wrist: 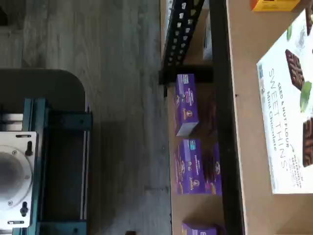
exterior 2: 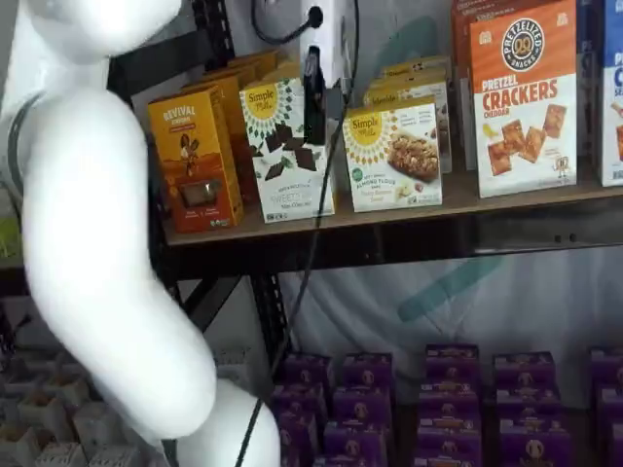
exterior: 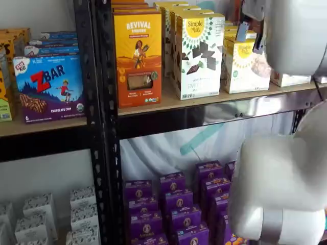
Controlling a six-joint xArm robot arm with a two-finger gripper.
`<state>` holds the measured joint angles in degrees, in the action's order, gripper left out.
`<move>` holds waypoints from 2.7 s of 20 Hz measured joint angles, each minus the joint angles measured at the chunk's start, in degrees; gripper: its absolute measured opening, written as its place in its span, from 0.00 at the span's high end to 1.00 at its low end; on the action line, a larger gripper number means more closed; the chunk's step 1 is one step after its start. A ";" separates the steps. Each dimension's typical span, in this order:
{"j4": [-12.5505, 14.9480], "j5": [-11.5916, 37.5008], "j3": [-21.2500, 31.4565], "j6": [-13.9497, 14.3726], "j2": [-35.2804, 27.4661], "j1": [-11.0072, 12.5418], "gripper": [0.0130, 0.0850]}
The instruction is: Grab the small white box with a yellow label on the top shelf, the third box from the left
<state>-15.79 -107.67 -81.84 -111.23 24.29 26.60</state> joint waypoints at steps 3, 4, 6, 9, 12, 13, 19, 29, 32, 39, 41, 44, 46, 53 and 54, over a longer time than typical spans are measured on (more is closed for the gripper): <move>1.11 -0.60 -0.12 0.51 0.13 -0.89 0.00; 0.94 -0.72 -0.05 0.60 0.24 -0.89 0.00; 0.58 -0.82 0.09 0.69 0.40 -0.84 0.00; -0.97 0.34 1.01 0.58 1.14 -0.17 0.00; -3.62 3.02 2.37 0.22 2.11 1.02 0.00; -4.38 3.96 2.73 0.10 2.34 1.34 0.00; -6.95 9.24 3.55 -0.51 2.13 2.19 0.00; -5.68 12.08 -0.44 -0.87 -4.05 1.19 0.00; -4.88 13.67 -0.69 -0.81 -5.21 0.48 0.00; -1.54 17.38 0.06 -0.84 -6.94 -1.31 0.00; -1.78 18.09 0.26 -1.01 -7.42 -1.28 0.00; -1.97 18.87 0.23 -1.05 -7.99 -1.38 0.00; -1.23 18.87 -0.20 -0.85 -8.50 -1.78 0.00; 2.79 18.15 -1.79 0.37 -10.41 -3.77 0.00; 3.23 17.78 -2.21 0.52 -10.77 -3.97 0.00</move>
<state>-12.56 -89.88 -84.05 -110.70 13.52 22.63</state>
